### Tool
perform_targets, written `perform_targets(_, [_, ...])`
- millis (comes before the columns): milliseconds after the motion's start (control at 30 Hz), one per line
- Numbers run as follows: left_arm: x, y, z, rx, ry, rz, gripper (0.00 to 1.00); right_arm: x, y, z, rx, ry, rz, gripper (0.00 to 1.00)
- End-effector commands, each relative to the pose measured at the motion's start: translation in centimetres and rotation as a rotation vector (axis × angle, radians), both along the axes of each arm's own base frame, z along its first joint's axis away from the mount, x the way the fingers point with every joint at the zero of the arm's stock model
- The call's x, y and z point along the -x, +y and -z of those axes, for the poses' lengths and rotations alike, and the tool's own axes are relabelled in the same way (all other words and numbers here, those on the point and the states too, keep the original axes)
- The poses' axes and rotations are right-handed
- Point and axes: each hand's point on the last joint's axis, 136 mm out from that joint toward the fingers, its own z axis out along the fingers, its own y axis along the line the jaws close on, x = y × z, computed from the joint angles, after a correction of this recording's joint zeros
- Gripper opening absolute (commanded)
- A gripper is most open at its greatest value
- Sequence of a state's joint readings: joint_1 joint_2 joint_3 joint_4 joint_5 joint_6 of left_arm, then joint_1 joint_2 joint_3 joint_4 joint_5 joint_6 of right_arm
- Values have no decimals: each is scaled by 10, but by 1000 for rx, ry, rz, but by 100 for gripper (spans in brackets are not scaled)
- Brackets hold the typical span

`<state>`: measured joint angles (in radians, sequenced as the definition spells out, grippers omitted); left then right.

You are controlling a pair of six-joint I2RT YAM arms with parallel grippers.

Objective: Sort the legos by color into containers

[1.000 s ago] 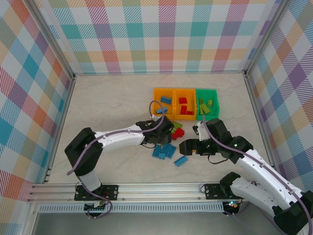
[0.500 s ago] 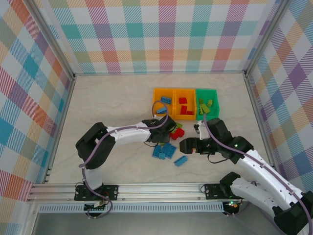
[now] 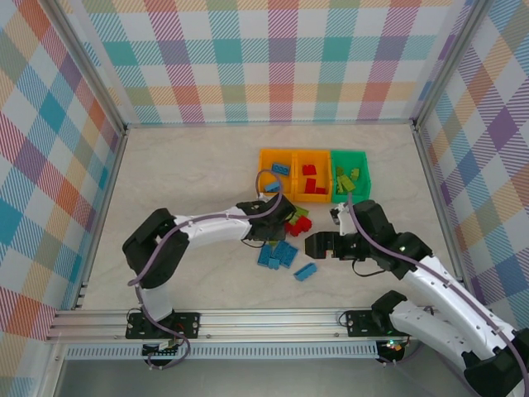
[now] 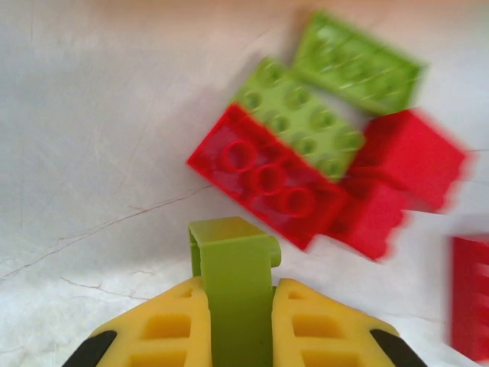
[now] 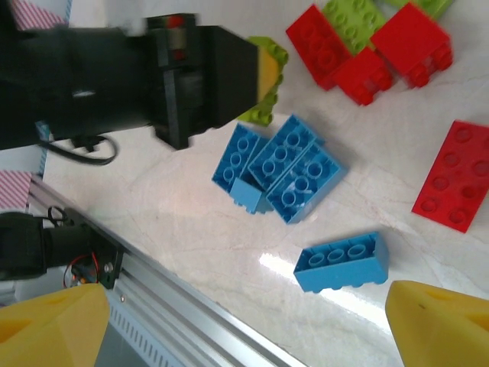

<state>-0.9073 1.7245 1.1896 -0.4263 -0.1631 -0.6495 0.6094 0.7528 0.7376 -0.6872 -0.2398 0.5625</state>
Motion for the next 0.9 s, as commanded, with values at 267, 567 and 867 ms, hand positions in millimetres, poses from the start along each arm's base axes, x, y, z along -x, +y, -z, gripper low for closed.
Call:
perform_targets(267, [-44, -150, -130, 336, -316, 332, 7, -34, -72, -67, 24, -348, 422, 93])
perform_targets(567, [-149, -230, -121, 353, -437, 332, 11, -23, -81, -71, 17, -346, 432, 92])
perform_targets(867, [-153, -242, -161, 437, -498, 376, 56, -21, -82, -60, 10, -326, 441, 92])
